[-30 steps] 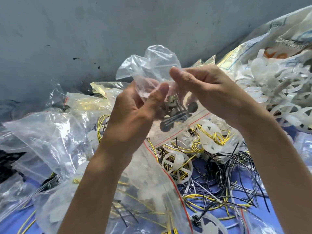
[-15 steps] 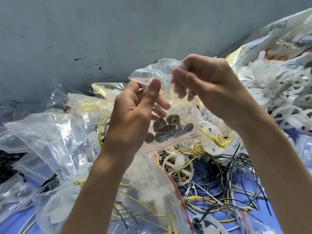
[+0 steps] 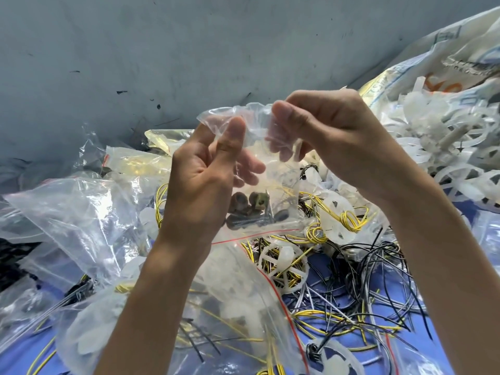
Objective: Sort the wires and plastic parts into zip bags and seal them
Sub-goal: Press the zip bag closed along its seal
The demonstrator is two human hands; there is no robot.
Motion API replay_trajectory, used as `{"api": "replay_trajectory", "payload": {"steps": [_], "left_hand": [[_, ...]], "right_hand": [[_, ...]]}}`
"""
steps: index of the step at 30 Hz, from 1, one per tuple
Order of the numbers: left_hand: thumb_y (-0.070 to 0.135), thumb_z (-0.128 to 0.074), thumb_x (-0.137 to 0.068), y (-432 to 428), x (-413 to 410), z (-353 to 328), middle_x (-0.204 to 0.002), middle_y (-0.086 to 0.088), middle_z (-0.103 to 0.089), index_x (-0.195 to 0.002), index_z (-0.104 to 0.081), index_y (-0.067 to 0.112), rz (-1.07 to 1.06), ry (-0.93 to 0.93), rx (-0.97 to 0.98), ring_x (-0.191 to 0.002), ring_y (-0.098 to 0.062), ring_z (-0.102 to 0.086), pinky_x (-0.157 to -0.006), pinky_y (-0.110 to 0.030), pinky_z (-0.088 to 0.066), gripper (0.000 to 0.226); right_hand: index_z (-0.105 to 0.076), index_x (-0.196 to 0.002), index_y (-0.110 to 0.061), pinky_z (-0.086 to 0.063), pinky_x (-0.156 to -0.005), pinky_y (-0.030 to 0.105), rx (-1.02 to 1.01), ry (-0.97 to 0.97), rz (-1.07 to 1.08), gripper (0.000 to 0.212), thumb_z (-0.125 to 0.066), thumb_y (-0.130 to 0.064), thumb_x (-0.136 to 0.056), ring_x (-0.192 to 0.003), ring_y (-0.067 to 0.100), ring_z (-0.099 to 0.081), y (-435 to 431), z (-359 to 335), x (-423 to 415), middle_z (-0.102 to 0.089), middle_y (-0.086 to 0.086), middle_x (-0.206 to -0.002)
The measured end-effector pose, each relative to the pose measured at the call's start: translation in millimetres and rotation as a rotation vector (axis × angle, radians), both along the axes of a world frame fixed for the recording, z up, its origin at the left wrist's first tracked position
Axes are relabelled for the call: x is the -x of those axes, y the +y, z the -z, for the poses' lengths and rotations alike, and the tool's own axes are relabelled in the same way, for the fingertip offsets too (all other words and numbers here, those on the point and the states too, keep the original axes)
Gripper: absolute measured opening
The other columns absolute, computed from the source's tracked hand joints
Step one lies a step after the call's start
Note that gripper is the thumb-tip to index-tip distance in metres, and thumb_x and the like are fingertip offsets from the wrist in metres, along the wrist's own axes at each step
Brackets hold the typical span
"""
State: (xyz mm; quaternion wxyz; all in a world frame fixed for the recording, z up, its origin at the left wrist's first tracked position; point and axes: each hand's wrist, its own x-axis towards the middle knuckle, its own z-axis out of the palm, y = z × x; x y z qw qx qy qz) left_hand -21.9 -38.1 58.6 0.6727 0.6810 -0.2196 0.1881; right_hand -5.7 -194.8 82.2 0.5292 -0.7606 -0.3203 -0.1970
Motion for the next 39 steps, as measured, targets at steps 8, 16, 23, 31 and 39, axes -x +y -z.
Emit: {"api": "replay_trajectory", "payload": {"steps": [8,16,23,31,39], "left_hand": [[0.046,-0.036,-0.092,-4,0,-1,-0.07,0.002,-0.07,-0.075,-0.067,0.028,0.067,0.034,0.009,-0.058,-0.01,-0.061,-0.056,-0.017,-0.047,0.04],[0.037,-0.036,-0.098,-2,4,-6,-0.079,0.005,-0.073,-0.085,-0.067,0.022,0.068,0.023,0.048,-0.065,-0.009,-0.063,-0.058,-0.018,-0.048,0.037],[0.035,-0.03,-0.098,-1,5,-13,-0.082,0.008,-0.07,-0.093,-0.068,0.023,0.109,0.035,0.247,-0.07,-0.005,-0.061,-0.06,-0.016,-0.046,0.04],[0.036,-0.03,-0.101,7,7,-21,-0.067,0.013,-0.067,-0.088,-0.067,0.021,0.199,0.153,0.588,-0.057,0.0,-0.057,-0.053,-0.014,-0.044,0.041],[0.04,-0.033,-0.1,21,-4,-19,-0.072,0.011,-0.07,-0.073,-0.074,0.023,0.156,0.214,0.518,-0.065,-0.002,-0.063,-0.057,-0.014,-0.047,0.052]], "right_hand": [[-0.054,-0.066,-0.016,-0.039,-0.051,0.021,-0.085,-0.055,0.087,0.031,-0.047,-0.021,-0.095,-0.048,0.007,-0.056,3,-2,0,-0.058,-0.002,-0.059],[-0.048,-0.069,-0.013,-0.036,-0.048,0.017,-0.162,-0.053,0.063,0.028,-0.045,-0.016,-0.096,-0.043,0.012,-0.053,0,-3,-1,-0.057,0.003,-0.057],[-0.048,-0.072,-0.01,-0.04,-0.05,0.02,-0.123,-0.007,-0.015,0.026,-0.044,-0.013,-0.098,-0.046,0.01,-0.051,5,-1,1,-0.055,0.005,-0.059],[-0.061,-0.091,-0.001,-0.047,-0.063,0.049,0.434,0.161,-0.243,0.034,-0.059,-0.034,-0.085,-0.07,0.03,-0.06,4,7,9,-0.063,0.017,-0.078],[-0.055,-0.077,-0.001,-0.044,-0.053,0.018,0.33,0.109,-0.186,0.028,-0.046,-0.025,-0.09,-0.057,0.002,-0.053,-7,3,5,-0.059,-0.013,-0.061]]}}
